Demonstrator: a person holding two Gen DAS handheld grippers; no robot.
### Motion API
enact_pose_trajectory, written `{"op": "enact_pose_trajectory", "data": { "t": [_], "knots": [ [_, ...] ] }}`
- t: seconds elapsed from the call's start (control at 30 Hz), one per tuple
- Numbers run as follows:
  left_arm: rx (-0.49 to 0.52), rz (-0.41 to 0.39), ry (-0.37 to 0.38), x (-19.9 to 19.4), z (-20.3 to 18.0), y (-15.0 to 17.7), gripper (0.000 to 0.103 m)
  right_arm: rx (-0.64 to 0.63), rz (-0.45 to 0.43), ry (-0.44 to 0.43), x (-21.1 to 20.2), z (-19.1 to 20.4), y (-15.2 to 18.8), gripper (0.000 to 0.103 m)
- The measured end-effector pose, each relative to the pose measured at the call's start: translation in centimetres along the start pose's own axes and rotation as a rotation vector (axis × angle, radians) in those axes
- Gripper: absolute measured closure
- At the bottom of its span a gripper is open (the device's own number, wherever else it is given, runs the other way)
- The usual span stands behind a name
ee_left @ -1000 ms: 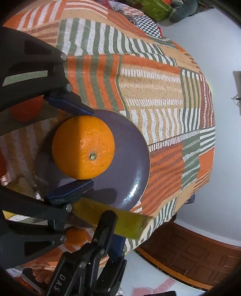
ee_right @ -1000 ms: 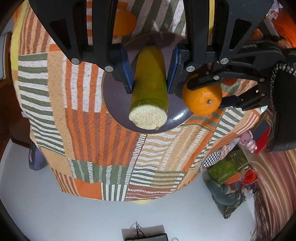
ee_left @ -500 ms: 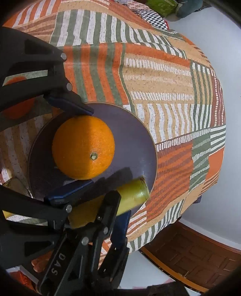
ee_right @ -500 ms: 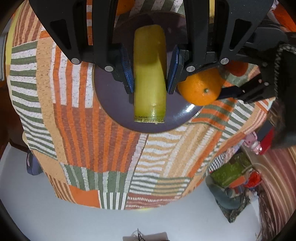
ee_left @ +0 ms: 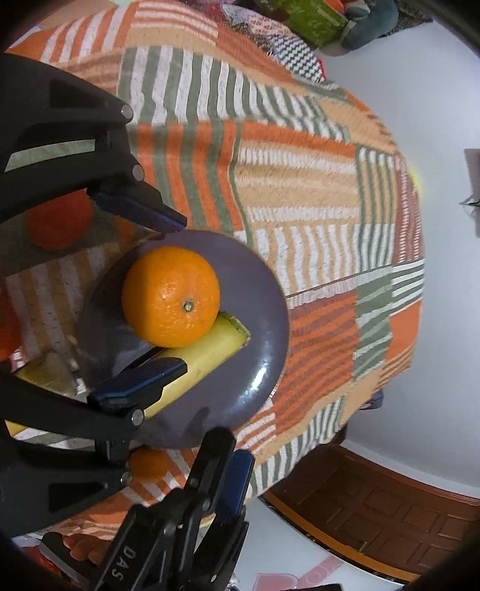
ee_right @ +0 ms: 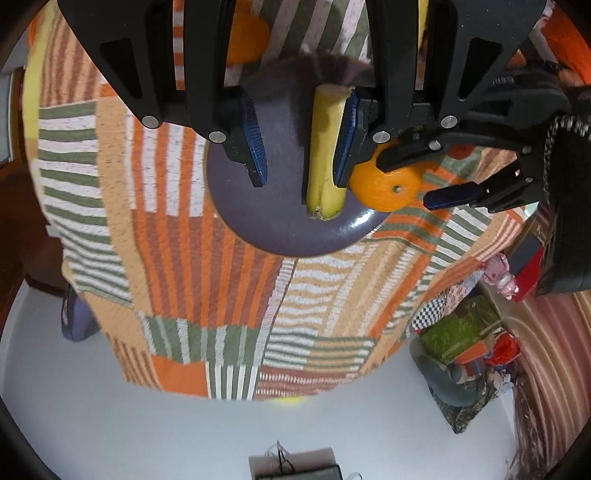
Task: Organize fruits
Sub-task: 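Lower the orange onto the purple plate with the left tool while the right tool sets the cob beside it, then grasp a second large orange with the left tool while the right tool grasps the second yellow cob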
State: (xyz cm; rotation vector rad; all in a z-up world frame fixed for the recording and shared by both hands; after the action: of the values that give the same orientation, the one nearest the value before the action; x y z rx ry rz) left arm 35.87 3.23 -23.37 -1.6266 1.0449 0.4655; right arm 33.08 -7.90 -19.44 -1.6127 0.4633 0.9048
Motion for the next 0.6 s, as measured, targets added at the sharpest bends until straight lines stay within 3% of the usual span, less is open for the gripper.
{"op": "enact_pose_trajectory", "data": {
  "t": [0.33,0.6],
  "knots": [
    [0.028,-0.102,-0.009,-7.6,-2.2,2.5,0.029,-0.051,-0.109,0.031,-6.9,0.9,2.0,0.063],
    [0.027,-0.074,0.005,-10.3,-3.9,7.6,0.028,-0.069,-0.142,0.038,-10.3,2.0,5.3,0.056]
  ]
}}
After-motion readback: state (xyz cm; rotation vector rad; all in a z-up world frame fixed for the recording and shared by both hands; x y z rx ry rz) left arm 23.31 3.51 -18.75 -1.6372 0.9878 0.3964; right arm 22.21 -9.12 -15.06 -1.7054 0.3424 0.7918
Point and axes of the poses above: each gripper's, at about its wrist camera, not at the fingertips, and x roughly the way its jaws point, z to its left, y to its underside, the point moved 5 cm from there along x, roughly the way its jaws point, and after that the axes turned 15 degrees about y, right-handed, at the moved point
